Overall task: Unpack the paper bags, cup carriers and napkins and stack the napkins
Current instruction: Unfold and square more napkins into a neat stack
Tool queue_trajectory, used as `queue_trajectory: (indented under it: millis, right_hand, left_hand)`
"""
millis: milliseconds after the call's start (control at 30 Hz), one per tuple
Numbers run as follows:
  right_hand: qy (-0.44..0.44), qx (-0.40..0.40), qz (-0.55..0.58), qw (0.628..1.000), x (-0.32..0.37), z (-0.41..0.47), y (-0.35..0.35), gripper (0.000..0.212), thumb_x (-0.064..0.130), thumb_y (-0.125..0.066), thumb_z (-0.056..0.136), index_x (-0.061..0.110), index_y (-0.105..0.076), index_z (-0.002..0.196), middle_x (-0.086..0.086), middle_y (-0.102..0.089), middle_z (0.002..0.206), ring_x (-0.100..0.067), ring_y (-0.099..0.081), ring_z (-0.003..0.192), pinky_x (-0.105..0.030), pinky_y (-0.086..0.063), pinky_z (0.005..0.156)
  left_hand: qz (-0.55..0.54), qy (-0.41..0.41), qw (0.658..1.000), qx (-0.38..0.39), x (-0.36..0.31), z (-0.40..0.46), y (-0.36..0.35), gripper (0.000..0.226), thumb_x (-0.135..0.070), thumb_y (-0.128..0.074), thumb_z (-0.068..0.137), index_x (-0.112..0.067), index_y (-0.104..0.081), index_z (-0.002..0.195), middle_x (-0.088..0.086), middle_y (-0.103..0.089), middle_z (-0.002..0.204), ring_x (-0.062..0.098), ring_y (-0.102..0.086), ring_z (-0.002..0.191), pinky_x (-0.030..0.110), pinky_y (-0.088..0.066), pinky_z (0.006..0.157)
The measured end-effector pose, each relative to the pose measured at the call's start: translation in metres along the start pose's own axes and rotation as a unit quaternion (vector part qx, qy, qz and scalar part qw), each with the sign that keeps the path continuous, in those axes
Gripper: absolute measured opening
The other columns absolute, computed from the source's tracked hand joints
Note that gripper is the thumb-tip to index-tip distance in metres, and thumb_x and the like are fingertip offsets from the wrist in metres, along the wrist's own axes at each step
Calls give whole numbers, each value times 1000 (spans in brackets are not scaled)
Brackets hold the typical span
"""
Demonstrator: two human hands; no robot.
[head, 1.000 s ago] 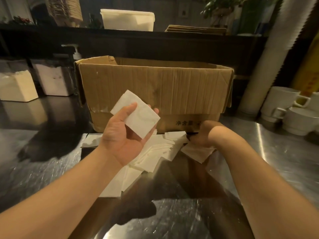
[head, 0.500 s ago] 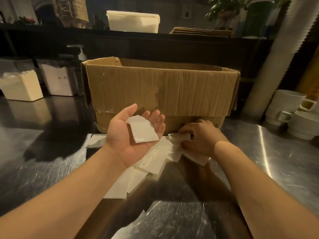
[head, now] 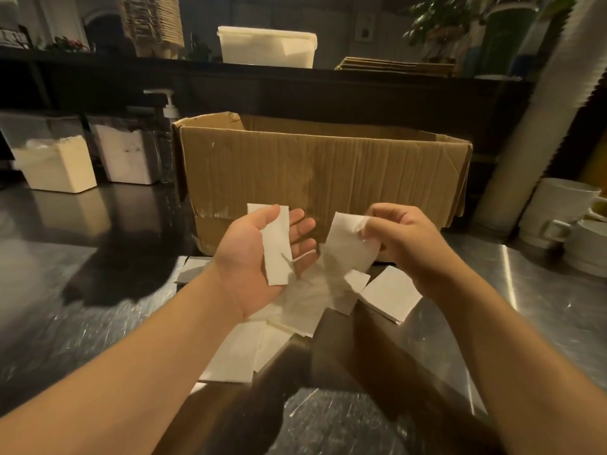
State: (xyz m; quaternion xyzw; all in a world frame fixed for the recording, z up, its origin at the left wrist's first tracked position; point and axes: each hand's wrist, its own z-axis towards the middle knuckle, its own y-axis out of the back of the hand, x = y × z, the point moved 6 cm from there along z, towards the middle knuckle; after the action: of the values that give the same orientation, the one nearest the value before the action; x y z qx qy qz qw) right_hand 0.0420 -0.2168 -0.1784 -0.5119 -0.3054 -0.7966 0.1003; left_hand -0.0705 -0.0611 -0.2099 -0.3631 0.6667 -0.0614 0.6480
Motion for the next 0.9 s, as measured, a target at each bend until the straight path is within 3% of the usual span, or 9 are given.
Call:
queue_trajectory:
  millis: [67, 133, 233, 400, 533, 633, 767, 900]
  right_hand:
    - [12, 52, 68, 996, 15, -6, -5, 17, 28, -59, 74, 12, -63, 68, 5, -61, 75, -10, -63, 79, -33, -56, 76]
    - [19, 91, 121, 988, 24, -10, -10, 17, 26, -56, 75, 22, -64, 60, 6, -62, 76, -7, -64, 78, -31, -56, 81]
    - [16, 134, 129, 982, 25, -13, -19, 15, 27, -58, 78, 20, -69, 70, 0, -65, 83, -19, -64, 85, -34, -56, 83]
    - [-20, 110, 78, 991, 17, -14, -29, 14, 14, -63, 95, 12, -71, 84, 4, -72, 84, -14, -70, 81, -23, -57, 71]
    - [-42, 93, 33, 994, 9, -12, -35, 8, 19, -67, 95, 17, -72, 91, 4, -75, 93, -17, -74, 89, -25, -61, 74]
    - [-25, 68, -13, 997, 9, -12, -38, 6, 25, -68, 96, 25, -68, 102, 6, -72, 103, -14, -72, 94, -26, -62, 76]
    - [14, 32, -63, 997, 10, -11, -40, 12, 31, -66, 97, 34, -64, 108, 7, -65, 114, -15, -68, 101, -32, -63, 82]
    - [30, 6, -50, 998, 10, -10, -37, 6, 30, -63, 99, 33, -65, 103, 6, -67, 109, -16, -71, 95, -33, -64, 75]
  left_hand:
    - [41, 6, 999, 7, 3, -1, 0, 45, -44, -40, 108, -14, -68, 126, 12, -76, 121, 37, -66, 123, 53, -51, 108]
    - [83, 37, 996, 24, 9, -4, -2, 46, -53, -41, 105, -22, -69, 124, 9, -77, 115, 32, -70, 113, 47, -57, 93]
    - [96, 94, 989, 65, 18, -9, -6, 49, -59, -41, 101, -24, -74, 114, 9, -77, 108, 29, -68, 102, 42, -56, 84]
    - [98, 113, 979, 138, 29, -4, -12, 71, -77, -25, 96, -30, -62, 135, 12, -74, 125, 37, -70, 111, 55, -52, 104]
    - [104, 123, 973, 164, 32, -3, -14, 83, -87, -32, 85, -28, -63, 134, 15, -74, 121, 38, -70, 111, 55, -56, 98]
    - [94, 108, 971, 192, 30, -5, -18, 66, -73, -54, 81, -21, -80, 113, 14, -74, 106, 32, -70, 94, 46, -58, 85]
    - [98, 122, 968, 198, 29, -12, -20, 36, -47, -73, 67, -21, -85, 88, 13, -71, 93, 28, -66, 85, 39, -56, 80]
    - [117, 125, 975, 142, 27, -11, -15, 43, -44, -62, 80, -16, -78, 107, 15, -74, 99, 32, -67, 90, 45, -56, 84]
